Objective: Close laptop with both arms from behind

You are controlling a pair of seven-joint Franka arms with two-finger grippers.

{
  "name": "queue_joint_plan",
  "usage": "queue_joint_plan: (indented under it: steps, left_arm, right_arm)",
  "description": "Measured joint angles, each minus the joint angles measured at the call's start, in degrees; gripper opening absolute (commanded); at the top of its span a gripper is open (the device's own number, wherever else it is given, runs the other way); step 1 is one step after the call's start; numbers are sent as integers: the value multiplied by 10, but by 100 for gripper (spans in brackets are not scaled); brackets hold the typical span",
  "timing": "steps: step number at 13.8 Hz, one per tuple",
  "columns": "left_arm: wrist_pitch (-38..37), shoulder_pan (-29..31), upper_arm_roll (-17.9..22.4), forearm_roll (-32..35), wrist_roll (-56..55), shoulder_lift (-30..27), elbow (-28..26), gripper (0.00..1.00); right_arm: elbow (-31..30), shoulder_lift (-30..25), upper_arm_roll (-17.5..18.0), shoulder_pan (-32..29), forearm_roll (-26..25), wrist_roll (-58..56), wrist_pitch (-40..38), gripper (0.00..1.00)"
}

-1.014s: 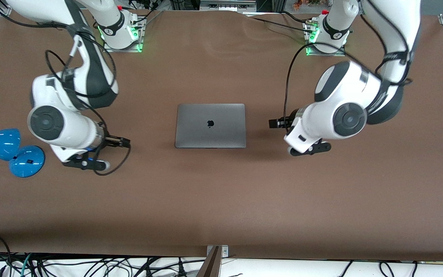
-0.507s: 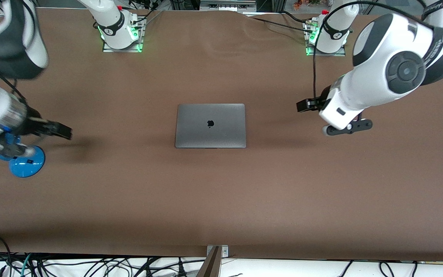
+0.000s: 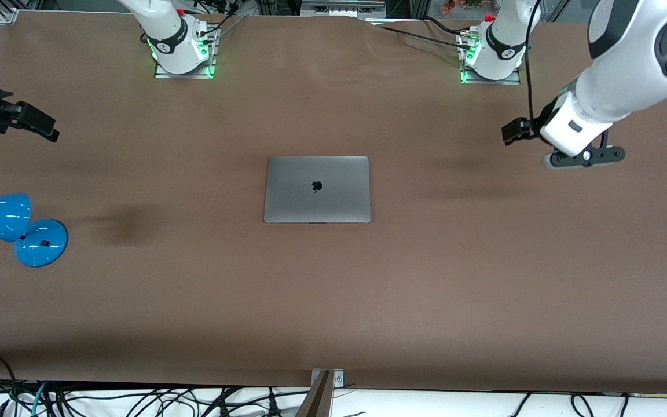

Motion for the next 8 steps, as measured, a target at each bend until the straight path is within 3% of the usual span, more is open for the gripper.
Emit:
queue_joint_plan:
  steps: [4, 8]
  left_arm:
    - [7, -1, 18, 5, 38, -85, -70, 100]
    - [13, 2, 62, 5, 93, -93, -74, 100]
  right_arm:
    - [-28, -4, 3, 3, 1, -2, 17, 100]
    - [-36, -5, 4, 3, 1, -2, 21, 100]
